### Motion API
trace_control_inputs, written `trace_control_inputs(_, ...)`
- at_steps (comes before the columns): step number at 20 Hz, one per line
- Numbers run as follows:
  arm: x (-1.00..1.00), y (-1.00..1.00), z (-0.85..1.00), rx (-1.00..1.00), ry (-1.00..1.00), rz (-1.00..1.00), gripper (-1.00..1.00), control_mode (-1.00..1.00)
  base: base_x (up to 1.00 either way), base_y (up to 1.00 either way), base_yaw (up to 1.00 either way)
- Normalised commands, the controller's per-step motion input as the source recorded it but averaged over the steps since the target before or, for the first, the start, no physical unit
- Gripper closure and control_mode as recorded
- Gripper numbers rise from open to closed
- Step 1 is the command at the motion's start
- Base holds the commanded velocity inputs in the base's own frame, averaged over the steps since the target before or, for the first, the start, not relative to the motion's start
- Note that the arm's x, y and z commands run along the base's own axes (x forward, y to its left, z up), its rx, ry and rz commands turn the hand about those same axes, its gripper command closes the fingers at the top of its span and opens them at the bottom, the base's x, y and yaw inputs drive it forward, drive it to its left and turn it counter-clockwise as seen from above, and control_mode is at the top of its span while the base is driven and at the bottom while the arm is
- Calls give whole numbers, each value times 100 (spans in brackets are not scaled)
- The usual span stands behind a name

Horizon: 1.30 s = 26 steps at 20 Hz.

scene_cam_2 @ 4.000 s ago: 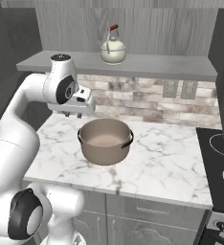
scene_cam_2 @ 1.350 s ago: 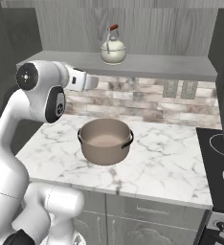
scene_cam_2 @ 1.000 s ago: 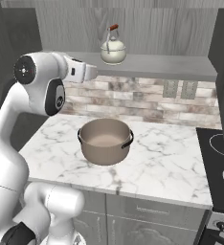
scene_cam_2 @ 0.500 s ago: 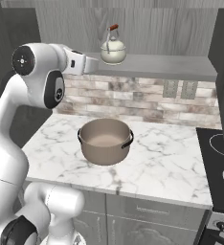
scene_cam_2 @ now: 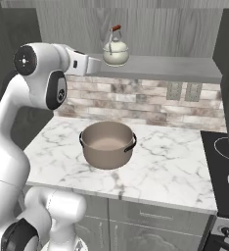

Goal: Pick the kettle from the cabinet and place it on a stove burner. Then pick the pot from the counter and place it on another stove burner. Finally, turn both burners on.

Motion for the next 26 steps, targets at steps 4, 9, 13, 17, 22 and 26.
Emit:
trace_control_inputs(4,9,0,0,0,0,0,-100,-100,0,0,0)
trace_control_inputs(9,13,0,0,0,-3,0,-100,-100,0,0,0)
trace_control_inputs(13,17,0,1,0,-3,0,-100,-100,0,0,0)
trace_control_inputs(17,18,0,1,0,-3,0,-100,-100,0,0,0)
trace_control_inputs(22,18,0,0,0,-2,1,-100,-100,0,0,0)
trace_control_inputs(26,24,0,0,-1,-1,0,-100,-100,0,0,0)
